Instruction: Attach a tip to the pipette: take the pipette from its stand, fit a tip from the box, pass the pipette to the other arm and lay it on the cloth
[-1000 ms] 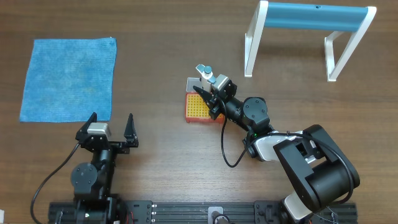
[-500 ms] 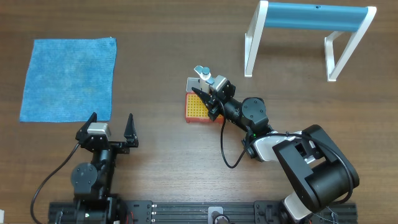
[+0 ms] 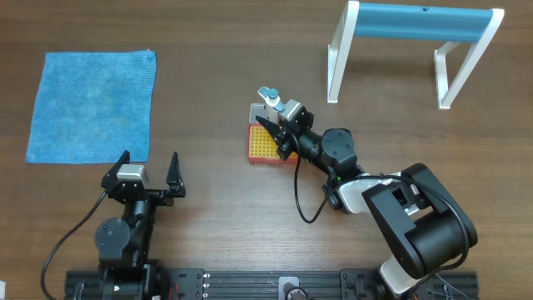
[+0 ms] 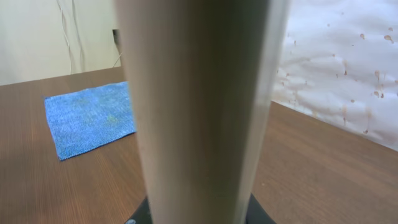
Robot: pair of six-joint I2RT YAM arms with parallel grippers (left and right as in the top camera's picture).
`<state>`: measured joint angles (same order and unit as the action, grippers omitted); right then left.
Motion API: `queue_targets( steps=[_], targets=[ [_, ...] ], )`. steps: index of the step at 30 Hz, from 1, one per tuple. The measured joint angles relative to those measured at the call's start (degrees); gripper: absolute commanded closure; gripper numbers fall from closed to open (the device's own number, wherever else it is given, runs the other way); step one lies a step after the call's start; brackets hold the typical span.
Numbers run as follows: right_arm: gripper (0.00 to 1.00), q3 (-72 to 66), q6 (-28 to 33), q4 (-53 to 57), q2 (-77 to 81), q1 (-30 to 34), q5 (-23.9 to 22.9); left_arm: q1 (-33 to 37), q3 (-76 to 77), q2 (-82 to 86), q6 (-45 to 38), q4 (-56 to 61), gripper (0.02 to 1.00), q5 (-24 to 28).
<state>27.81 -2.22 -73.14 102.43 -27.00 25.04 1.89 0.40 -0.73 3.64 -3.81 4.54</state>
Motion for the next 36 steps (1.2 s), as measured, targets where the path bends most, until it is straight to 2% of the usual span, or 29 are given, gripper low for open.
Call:
queue_targets(
  steps=[7, 18, 21, 27, 33, 36],
  targets=[
    [0.921, 1.4, 0.0, 4.1, -0.4, 0.0, 0.0, 0.0, 0.0, 0.0, 0.0, 0.0, 0.023, 0.0],
    [0.921, 0.9, 0.0, 0.1, 0.7, 0.0, 0.0, 0.0, 0.0, 0.0, 0.0, 0.0, 0.023, 0.0],
    [0.917, 1.3, 0.0, 6.8, -3.6, 0.2, 0.0, 0.0, 0.0, 0.0, 0.0, 0.0, 0.023, 0.0],
    [0.921, 10.5, 0.4, 30.6, -18.8, 0.3, 0.3, 0.0, 0.0, 0.0, 0.0, 0.0, 0.023, 0.0],
    [0.921, 13.6, 0.4, 32.1, -23.4, 0.3, 0.5, 0.0, 0.0, 0.0, 0.0, 0.0, 0.023, 0.0],
    [0.921, 13.6, -3.9, 32.5, -23.4, 0.3, 0.5, 0.0, 0.0, 0.0, 0.0, 0.0, 0.023, 0.0]
  ],
)
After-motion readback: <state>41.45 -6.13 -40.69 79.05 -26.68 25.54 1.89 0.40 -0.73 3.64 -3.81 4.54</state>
